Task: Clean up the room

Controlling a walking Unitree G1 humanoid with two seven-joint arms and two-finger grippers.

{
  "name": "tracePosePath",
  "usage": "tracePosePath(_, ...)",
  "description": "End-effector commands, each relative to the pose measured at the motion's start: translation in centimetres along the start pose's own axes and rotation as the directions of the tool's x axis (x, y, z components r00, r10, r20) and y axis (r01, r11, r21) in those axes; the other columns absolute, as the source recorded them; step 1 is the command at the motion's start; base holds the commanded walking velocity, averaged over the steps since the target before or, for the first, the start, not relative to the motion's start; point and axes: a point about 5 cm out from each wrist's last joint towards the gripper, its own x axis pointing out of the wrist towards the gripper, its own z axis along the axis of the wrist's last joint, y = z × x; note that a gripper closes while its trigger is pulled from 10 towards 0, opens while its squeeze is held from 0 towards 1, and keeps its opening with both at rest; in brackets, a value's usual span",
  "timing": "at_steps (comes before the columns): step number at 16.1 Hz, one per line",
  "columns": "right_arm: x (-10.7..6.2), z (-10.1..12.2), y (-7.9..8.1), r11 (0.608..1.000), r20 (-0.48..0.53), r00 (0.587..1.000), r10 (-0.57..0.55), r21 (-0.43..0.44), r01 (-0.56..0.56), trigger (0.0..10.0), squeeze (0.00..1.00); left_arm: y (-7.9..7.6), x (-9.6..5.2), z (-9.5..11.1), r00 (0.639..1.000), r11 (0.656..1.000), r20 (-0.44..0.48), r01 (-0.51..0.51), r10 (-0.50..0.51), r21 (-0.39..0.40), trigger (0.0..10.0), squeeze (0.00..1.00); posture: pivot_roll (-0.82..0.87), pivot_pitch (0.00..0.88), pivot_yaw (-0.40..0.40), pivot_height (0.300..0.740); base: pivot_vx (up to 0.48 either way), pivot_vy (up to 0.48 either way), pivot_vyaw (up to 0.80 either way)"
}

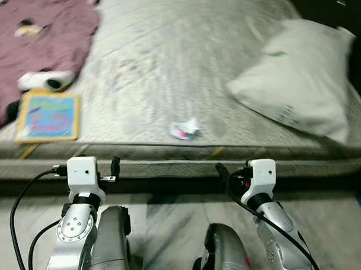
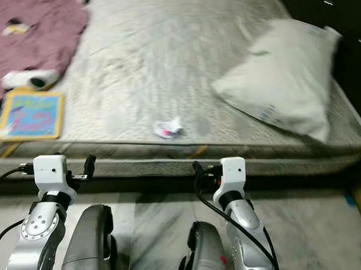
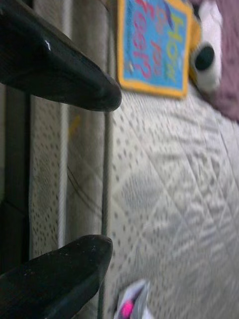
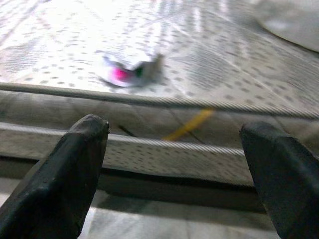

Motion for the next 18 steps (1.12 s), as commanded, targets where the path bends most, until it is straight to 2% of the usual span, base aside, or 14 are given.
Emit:
tracePosePath(1,-0.14,-0.23,-0.07,1.000,-0.008,1.000,0.003,0.005,-0.003,10.0,0.00,0.34,-0.39,-0.82,0.999,1.000,-0.039,-0.009,0.009,0.002,10.0,0.00,-0.01,0.224,-0.075,0.590,0.000,0.000,0.49)
tracePosePath(18,-0.12,-0.40,-0.22,1.000,-0.013,1.000,0.006,0.017,-0.005,10.0,0.00,0.06,-0.40,-0.99,0.999,1.000,-0.040,0.013,-0.013,-0.016,10.0,0.00,-0.01,0.212,-0.076,0.590,0.297,0.000,0.00)
